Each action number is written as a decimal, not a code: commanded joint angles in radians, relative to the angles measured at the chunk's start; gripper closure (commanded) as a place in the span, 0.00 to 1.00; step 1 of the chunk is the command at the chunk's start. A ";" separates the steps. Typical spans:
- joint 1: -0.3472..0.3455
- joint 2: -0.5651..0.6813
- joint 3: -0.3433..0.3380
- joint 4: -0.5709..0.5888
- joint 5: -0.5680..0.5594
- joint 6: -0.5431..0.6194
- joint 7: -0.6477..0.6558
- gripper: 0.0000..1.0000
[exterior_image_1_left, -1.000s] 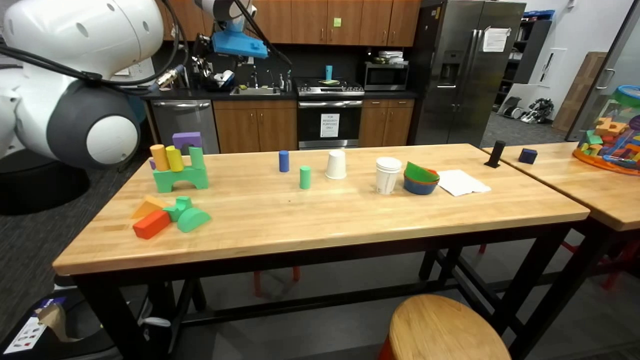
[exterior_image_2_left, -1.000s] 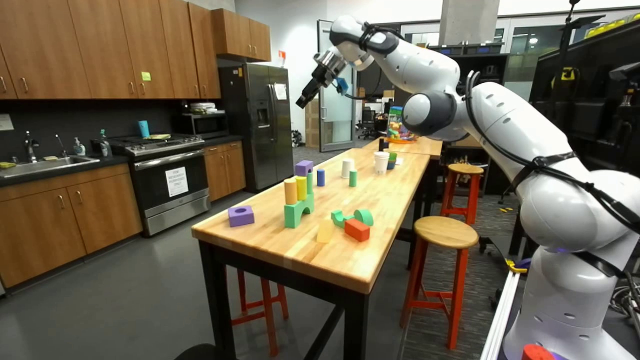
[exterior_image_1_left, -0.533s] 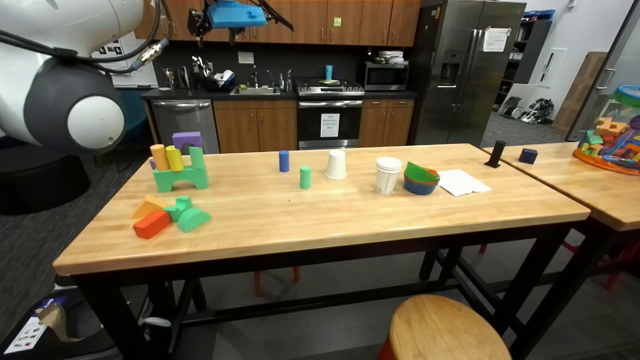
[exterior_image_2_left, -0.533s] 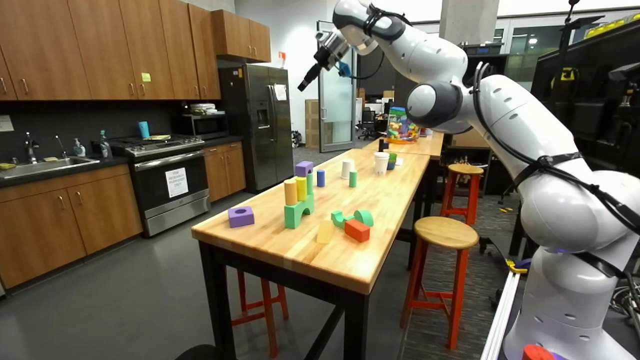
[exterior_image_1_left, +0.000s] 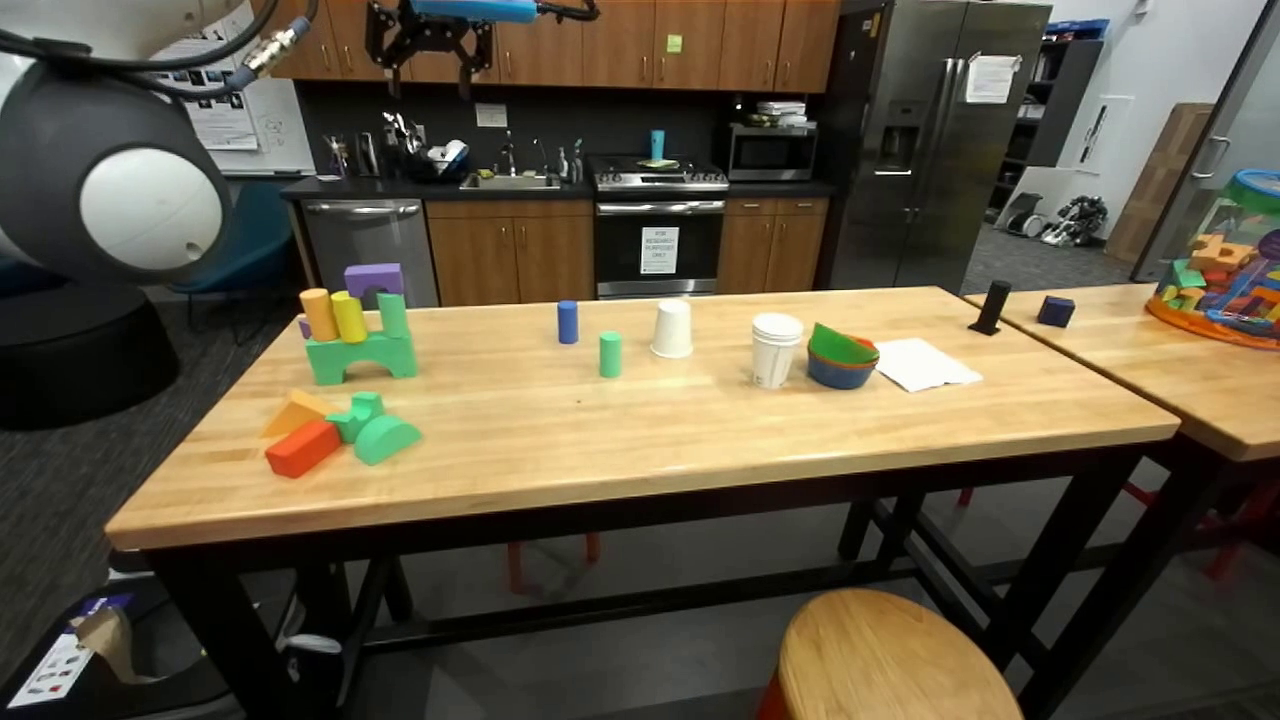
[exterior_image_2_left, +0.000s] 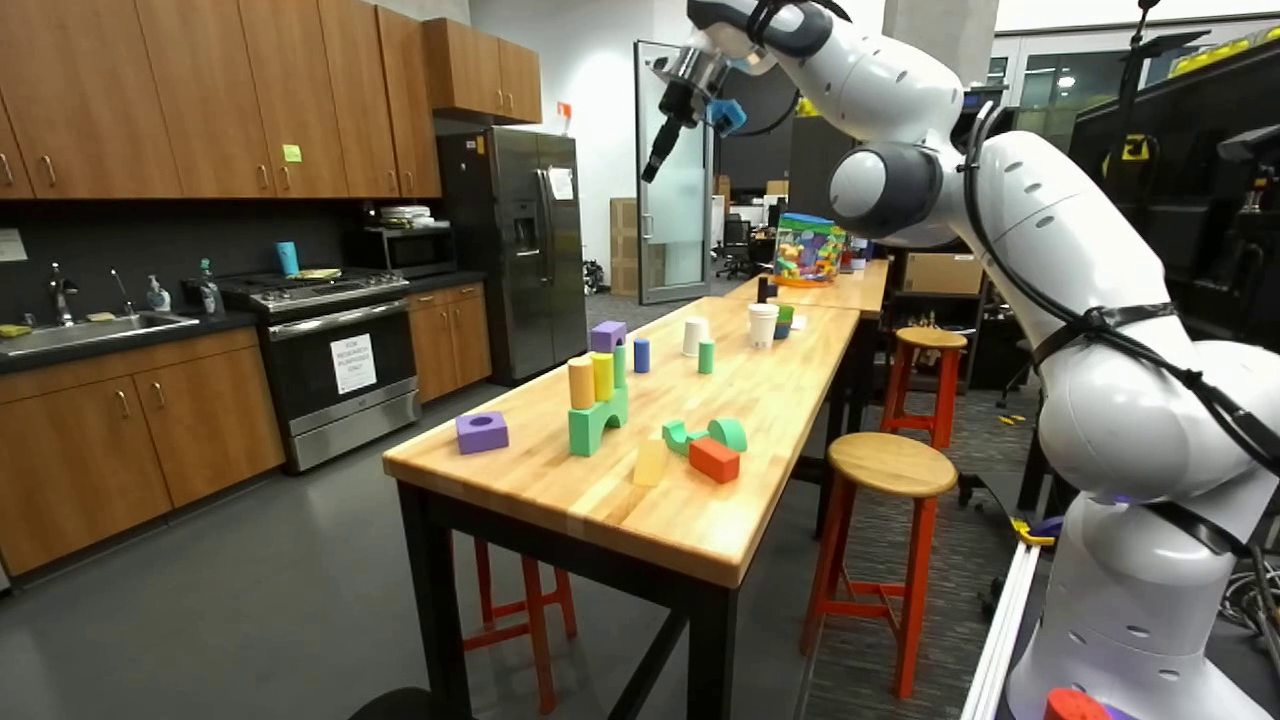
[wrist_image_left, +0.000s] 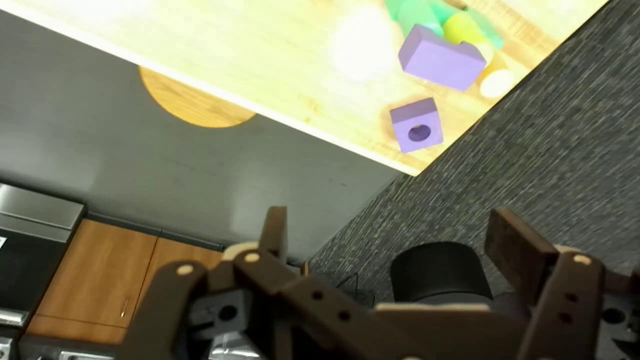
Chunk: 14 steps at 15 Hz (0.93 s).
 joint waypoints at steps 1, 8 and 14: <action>-0.025 -0.028 -0.002 0.000 0.010 -0.107 0.016 0.00; -0.010 -0.009 -0.005 -0.006 0.006 -0.062 0.004 0.00; -0.006 -0.012 -0.047 -0.015 -0.052 -0.105 -0.004 0.00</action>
